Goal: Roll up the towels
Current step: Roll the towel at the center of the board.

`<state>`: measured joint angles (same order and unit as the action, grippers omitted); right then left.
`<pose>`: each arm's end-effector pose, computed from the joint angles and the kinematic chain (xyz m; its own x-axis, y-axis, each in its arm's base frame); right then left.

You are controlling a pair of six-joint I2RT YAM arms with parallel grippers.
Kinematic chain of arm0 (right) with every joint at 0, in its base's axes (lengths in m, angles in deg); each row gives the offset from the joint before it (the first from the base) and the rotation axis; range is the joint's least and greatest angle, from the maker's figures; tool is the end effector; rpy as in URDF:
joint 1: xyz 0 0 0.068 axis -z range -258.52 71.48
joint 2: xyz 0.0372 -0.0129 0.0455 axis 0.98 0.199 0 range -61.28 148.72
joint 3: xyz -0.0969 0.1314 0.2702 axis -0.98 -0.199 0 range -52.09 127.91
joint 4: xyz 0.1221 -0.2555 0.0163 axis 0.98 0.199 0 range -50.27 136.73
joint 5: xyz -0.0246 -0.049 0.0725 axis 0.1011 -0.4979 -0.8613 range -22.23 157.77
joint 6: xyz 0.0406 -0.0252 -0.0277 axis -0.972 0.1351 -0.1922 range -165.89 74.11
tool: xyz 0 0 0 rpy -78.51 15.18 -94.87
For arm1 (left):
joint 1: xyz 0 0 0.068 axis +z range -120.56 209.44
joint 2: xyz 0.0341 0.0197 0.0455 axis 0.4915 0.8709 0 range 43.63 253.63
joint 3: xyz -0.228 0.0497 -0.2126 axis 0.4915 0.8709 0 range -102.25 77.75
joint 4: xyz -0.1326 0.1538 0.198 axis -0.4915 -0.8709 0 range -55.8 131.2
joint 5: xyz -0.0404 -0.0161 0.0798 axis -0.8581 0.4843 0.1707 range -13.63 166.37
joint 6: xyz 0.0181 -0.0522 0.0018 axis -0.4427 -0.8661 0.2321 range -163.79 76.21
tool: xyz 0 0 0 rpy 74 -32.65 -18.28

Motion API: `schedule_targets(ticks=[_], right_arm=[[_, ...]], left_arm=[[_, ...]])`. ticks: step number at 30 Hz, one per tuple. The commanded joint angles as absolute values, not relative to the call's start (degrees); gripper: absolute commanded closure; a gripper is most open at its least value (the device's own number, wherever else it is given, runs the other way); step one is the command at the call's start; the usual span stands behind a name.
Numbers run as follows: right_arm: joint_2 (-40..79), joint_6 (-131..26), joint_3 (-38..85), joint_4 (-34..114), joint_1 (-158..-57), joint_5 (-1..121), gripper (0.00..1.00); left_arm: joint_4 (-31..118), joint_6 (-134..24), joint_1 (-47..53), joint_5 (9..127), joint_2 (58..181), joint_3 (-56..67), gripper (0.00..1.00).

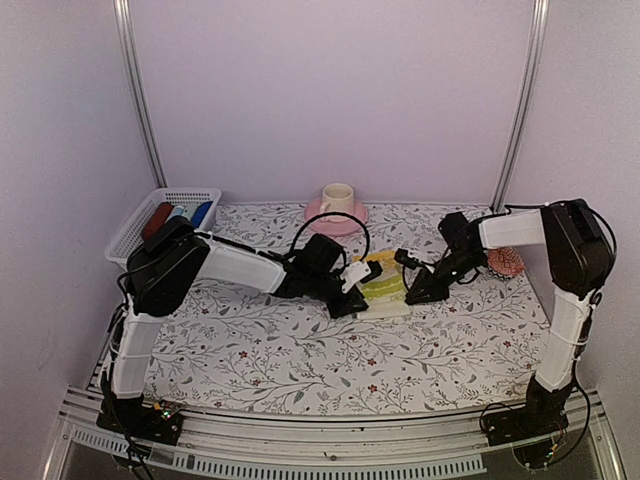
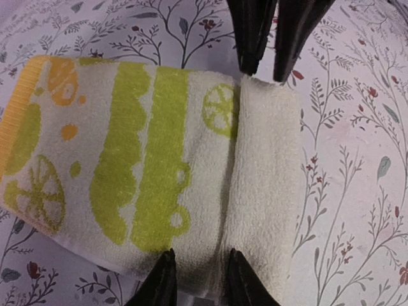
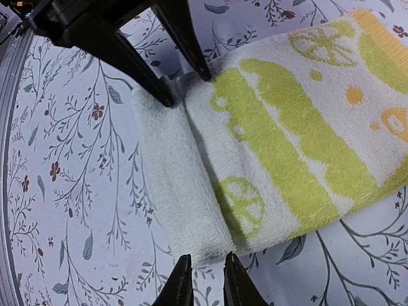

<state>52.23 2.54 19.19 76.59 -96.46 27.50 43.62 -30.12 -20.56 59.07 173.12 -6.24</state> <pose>0.3745 0.1468 0.1592 -0.3570 -0.7156 -0.6004 -0.9320 0.2305 0.2796 0.3303 -0.4110 0.1267 -0.2208 0.6141 -0.7577 0.9501 0.3109 -0.0248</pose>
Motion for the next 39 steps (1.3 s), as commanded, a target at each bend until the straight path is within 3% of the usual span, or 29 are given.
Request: schedule_targets(ticks=[1, 5, 8, 17, 35, 39], right_arm=[[39.95, 10.13, 10.22, 68.36, -96.5, 28.39, 0.74], [29.64, 17.67, -2.21, 56.77, -97.99, 29.91, 0.52], [24.12, 24.45, -11.14, 47.08, -101.33, 34.21, 0.43], [25.53, 27.84, -16.1, 35.98, -108.7, 46.45, 0.47], [35.35, 25.19, -14.57, 29.02, -113.78, 60.74, 0.53], [36.79, 25.72, -14.42, 29.1, -114.56, 62.79, 0.6]], left_arm=[[41.67, -30.21, -21.03, 57.06, 174.88, -6.04, 0.71], [41.21, -31.07, -20.47, 54.48, 175.38, -6.62, 0.71], [41.44, -31.7, -19.99, 53.04, 175.38, -6.45, 0.71], [41.05, -33.67, -18.72, 52.01, 176.15, -7.3, 0.71], [36.9, -36.22, -17.26, 54.42, 179.24, -11.75, 0.71], [36.82, -36.44, -16.82, 54.18, 179.25, -11.4, 0.71]])
